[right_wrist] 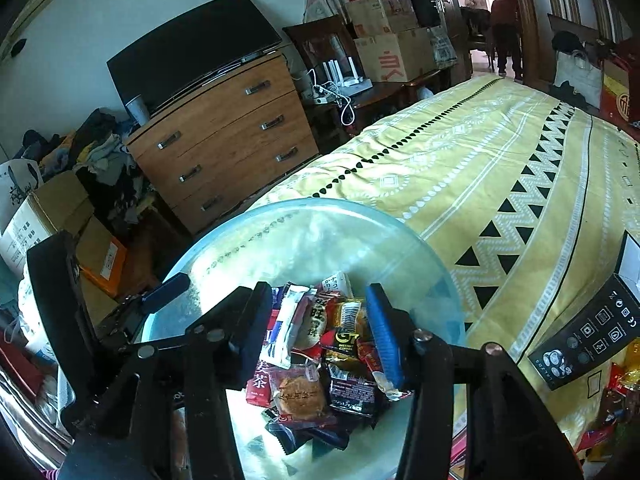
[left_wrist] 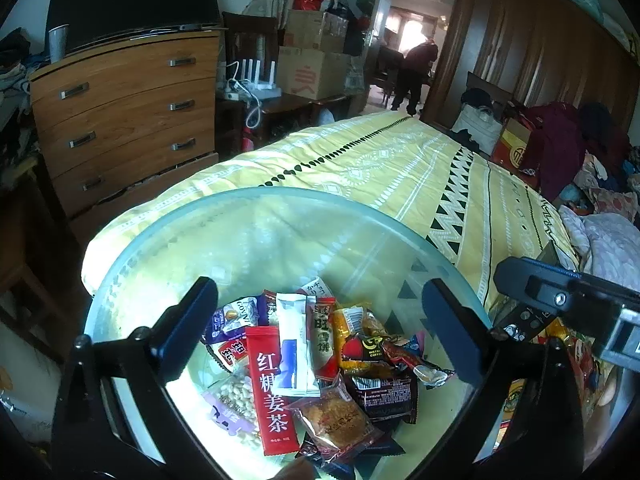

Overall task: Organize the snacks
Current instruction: 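Open both tools to drop the packet and sachet into the bowl, then move both open tools back over the snack pile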

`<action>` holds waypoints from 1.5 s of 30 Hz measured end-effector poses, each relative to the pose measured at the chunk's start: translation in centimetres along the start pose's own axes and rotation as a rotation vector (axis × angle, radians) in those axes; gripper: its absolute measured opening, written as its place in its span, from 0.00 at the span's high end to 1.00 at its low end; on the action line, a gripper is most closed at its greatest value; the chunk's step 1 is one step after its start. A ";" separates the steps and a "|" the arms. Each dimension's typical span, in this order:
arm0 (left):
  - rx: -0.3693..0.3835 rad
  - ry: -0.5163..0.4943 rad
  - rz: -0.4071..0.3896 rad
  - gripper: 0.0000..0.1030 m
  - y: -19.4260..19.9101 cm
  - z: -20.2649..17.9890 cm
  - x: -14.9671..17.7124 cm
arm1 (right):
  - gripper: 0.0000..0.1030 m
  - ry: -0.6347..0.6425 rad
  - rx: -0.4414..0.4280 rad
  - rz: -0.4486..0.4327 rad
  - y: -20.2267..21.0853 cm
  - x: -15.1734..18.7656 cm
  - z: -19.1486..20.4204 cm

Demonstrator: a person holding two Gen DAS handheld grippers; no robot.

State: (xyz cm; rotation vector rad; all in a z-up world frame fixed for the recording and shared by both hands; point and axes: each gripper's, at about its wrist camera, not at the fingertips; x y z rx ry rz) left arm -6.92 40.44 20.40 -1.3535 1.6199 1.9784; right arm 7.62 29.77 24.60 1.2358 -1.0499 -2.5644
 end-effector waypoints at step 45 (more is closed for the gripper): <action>0.404 -0.529 0.249 0.00 -2.6 -39.4 22.1 | 0.14 -0.459 0.577 -0.120 23.7 36.8 -36.7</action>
Point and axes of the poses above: each gripper's, at about its wrist camera, not at the fingertips, and y roughly against the way its jaws point, z to its left, x to its underside, and after that the axes turned 10 degrees about -y, right-handed
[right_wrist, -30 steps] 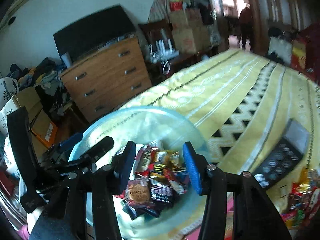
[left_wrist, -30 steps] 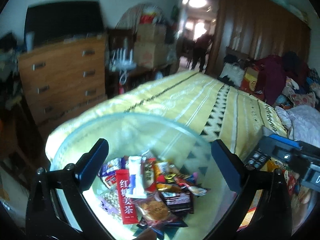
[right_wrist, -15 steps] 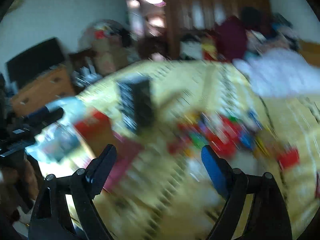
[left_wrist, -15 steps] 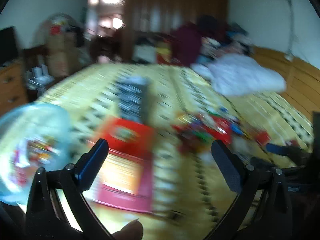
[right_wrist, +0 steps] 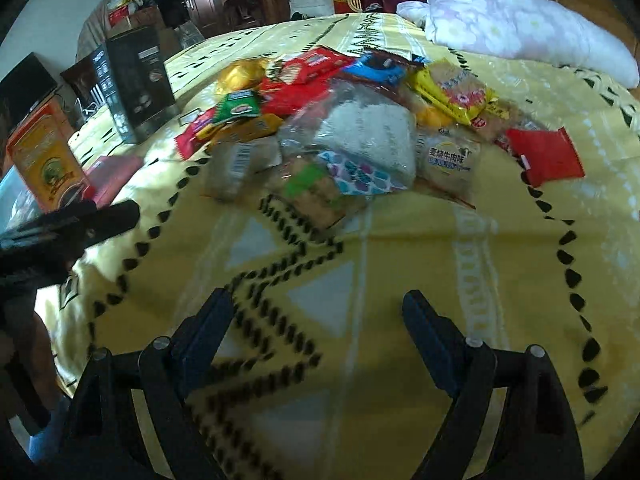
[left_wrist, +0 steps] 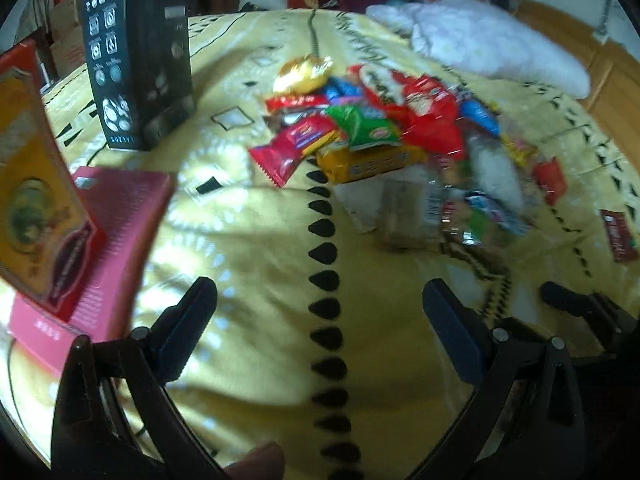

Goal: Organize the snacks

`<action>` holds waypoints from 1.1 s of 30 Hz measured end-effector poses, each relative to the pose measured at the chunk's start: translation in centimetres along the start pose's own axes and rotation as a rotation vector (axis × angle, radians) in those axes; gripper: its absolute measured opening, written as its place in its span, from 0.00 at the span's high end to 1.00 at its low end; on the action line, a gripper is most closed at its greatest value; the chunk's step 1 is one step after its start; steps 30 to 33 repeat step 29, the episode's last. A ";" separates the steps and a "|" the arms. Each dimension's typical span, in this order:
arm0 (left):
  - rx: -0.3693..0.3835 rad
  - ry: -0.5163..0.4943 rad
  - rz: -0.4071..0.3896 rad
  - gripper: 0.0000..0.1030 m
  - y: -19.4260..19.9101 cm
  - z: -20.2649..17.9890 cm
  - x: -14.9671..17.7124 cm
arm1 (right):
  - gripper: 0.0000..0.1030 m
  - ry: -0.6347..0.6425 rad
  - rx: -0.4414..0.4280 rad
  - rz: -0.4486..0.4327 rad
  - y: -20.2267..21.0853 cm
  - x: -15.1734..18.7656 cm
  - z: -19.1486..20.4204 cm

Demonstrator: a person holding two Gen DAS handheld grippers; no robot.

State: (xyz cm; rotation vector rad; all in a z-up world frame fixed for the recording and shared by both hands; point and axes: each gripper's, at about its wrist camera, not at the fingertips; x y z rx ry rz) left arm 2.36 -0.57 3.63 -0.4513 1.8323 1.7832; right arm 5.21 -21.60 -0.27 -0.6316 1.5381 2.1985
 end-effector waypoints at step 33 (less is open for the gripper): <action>-0.105 0.017 0.007 0.00 -4.1 -0.7 1.0 | 0.00 0.063 0.042 -0.063 -3.6 -0.2 0.3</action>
Point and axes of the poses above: each gripper's, at about its wrist camera, not at the fingertips, and y roughly against the way its jaws point, z to its left, x to its underside, and after that the axes turned 10 degrees about -y, right-handed
